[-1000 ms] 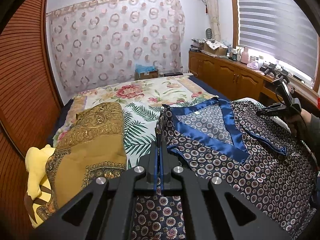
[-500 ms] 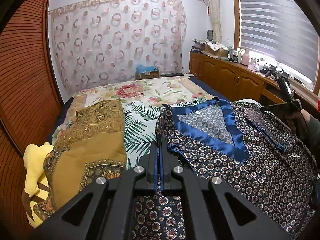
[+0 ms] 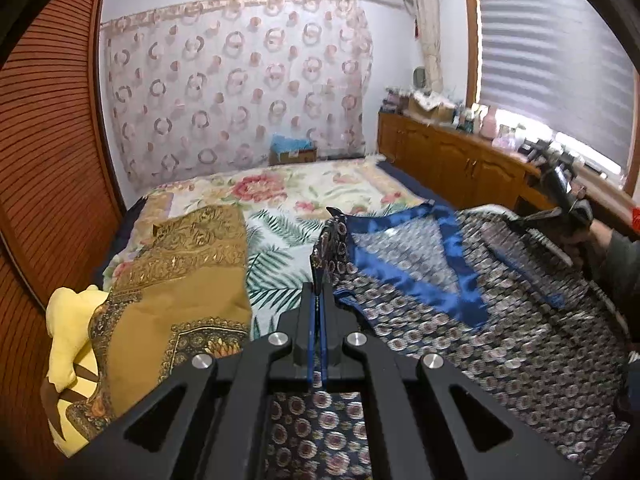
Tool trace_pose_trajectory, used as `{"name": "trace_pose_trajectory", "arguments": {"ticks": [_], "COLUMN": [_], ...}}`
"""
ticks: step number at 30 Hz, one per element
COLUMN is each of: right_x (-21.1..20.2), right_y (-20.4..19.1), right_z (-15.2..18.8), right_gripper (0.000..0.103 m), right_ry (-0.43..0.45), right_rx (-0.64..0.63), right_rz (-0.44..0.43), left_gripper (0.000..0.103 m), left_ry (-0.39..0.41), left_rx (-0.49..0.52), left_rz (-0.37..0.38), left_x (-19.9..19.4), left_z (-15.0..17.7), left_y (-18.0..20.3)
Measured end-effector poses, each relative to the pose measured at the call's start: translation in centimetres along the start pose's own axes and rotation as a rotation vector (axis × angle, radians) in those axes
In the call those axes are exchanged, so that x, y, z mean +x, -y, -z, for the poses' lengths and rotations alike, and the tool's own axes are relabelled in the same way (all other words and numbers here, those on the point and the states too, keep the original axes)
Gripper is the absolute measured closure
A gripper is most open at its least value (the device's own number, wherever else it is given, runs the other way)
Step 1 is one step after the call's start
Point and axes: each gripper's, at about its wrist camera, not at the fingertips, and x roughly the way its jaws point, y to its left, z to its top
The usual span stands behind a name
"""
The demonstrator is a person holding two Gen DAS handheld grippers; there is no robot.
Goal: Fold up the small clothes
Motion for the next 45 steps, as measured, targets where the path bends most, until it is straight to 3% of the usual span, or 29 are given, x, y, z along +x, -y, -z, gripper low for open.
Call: {"name": "trace_pose_trajectory", "arguments": {"ticks": [4,11,16,20,26,32,34,38,42,45], "right_x": [-2.2,-12.6,-19.4,-23.0,-24.7,-22.6,-22.5,-23.9,-24.7,-24.1], "right_y": [-1.5,-3.3,-3.4,-3.2,-2.2,-0.5,-0.1,0.5,0.6,0.9], "right_z": [0.7,4.7,9.8,13.6,18.4,22.2,22.2,21.0,19.9,18.8], "right_gripper": [0.103,0.103,0.103,0.103,0.103,0.103,0.103,0.100,0.100,0.090], "right_ry": [0.065,0.265,0.357,0.375,0.306,0.170,0.175,0.241,0.264,0.269], "right_rx": [-0.048,-0.089,-0.106,-0.090,-0.086,-0.050,-0.043,-0.031,-0.070,-0.075], "right_rz": [-0.004,-0.087,-0.147,-0.169,-0.123,-0.085,-0.069,-0.092,-0.046,-0.016], "left_gripper": [0.103,0.103,0.103,0.103,0.103,0.089,0.080,0.076,0.076,0.076], "left_ry": [0.060,0.117,0.127,0.100,0.016,0.046,0.068,0.048,-0.051,-0.119], "left_rx": [-0.013,-0.032,-0.087,-0.089,-0.050,-0.098,-0.101,-0.085,-0.116,-0.116], "left_rz": [0.040,0.082,0.073,0.025,0.021,0.014,0.000,0.011,0.004,0.008], "left_x": [-3.7,-10.1,-13.6,-15.4,-15.1,-15.4,-15.5,-13.6,-9.3,-6.7], "left_z": [0.2,2.5,5.5,7.7,9.4,8.8,8.0,7.0,7.0,7.6], "left_y": [0.6,0.7,-0.7,-1.1,-1.0,-2.7,-3.1,-3.8,-5.0,-5.0]}}
